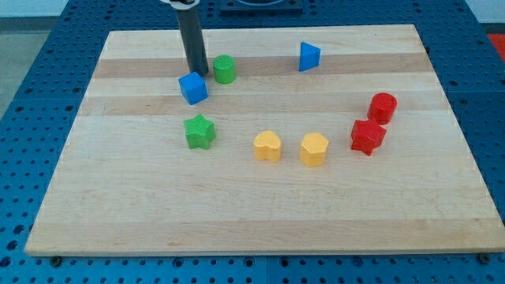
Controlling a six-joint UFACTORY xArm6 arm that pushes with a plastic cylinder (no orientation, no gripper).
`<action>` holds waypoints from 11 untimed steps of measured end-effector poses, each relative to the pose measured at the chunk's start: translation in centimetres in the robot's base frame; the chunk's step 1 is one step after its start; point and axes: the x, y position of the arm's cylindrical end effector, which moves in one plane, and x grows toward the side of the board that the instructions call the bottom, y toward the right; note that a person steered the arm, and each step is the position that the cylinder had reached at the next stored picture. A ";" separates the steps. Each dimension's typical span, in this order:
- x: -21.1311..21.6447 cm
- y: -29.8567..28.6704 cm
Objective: Move the blue cube down and right a bit
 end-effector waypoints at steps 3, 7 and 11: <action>3.7 1.5; 5.7 7.2; 4.2 -3.4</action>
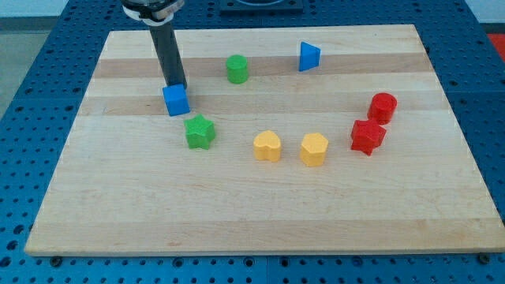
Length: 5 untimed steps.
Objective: Move the blue cube down and right a bit
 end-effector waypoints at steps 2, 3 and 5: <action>0.1 -6.4; 1.9 -9.3; 4.1 -4.1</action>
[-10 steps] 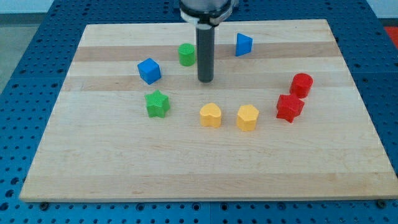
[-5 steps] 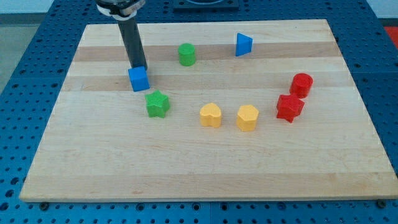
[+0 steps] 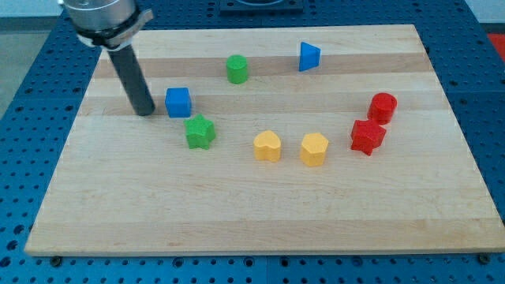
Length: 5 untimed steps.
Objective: Move the blue cube down and right a bit
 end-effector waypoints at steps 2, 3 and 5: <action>-0.4 0.9; 0.1 1.9; 0.5 5.9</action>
